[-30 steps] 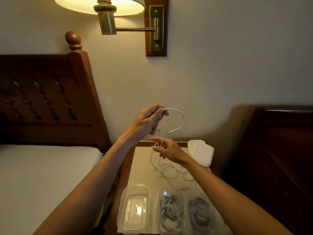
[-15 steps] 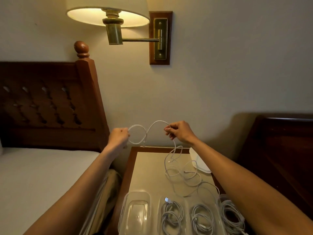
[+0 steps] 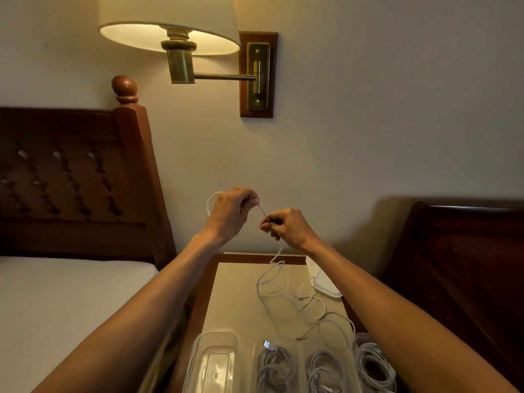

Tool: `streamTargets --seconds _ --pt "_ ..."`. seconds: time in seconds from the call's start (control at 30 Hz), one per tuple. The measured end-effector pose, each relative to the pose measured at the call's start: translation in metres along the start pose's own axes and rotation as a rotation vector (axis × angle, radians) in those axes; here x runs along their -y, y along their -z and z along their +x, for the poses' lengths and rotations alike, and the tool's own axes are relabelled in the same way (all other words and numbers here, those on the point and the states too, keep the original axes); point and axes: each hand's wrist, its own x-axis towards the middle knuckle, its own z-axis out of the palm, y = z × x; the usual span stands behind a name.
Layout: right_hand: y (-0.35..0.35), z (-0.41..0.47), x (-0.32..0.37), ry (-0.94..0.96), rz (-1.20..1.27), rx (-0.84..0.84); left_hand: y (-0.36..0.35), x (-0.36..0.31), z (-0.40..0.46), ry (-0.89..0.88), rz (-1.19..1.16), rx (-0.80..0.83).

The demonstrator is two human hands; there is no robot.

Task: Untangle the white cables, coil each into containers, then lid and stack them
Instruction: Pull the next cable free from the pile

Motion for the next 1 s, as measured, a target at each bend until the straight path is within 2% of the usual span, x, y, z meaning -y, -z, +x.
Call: streamTargets --seconds 0.07,0.13,0.17,0.23,0.3,0.37,0.4,0.57,0.7,0.8,0.93,1.0 --pt "-0.005 -0.008 -0.012 -0.031 0.013 0.008 0.016 -0.005 0.013 -0.095 0.05 -0.093" --pt "-0.009 -0.013 -0.024 -0.091 0.052 -0.011 0.032 -0.007 0.017 -0.088 0.02 -0.179" --pt "-0.009 -0.013 -0.026 -0.131 0.078 -0.023 0.036 -0.004 0.015 -0.034 -0.034 -0.208" --pt "-0.004 -0.007 -0.02 -0.182 0.154 -0.053 0.037 0.007 0.001 0.197 -0.164 -0.249" --pt "0.007 0.003 -0.004 -0.172 0.239 -0.155 0.029 0.023 -0.017 0.43 -0.153 -0.163" --pt "0.016 0.012 0.013 -0.112 0.222 -0.215 0.018 0.029 -0.033 0.617 -0.067 0.072" --pt "0.018 0.016 0.02 -0.074 0.179 -0.194 0.014 0.027 -0.036 0.655 -0.051 0.137" --pt "0.008 0.019 0.034 0.061 -0.028 -0.092 -0.001 0.001 -0.02 0.49 -0.275 0.233" --pt "0.007 0.009 0.027 0.08 -0.05 -0.057 0.001 0.001 -0.008 0.489 -0.297 0.142" --pt "0.007 0.001 0.016 0.05 0.006 -0.064 0.008 -0.004 0.002 0.335 -0.156 0.215" --pt "-0.006 -0.015 -0.003 0.043 -0.017 -0.021 0.019 -0.007 0.019 0.16 0.004 0.217" --pt "-0.01 -0.02 -0.005 0.066 0.016 -0.082 0.02 -0.004 0.021 0.153 0.03 0.375"
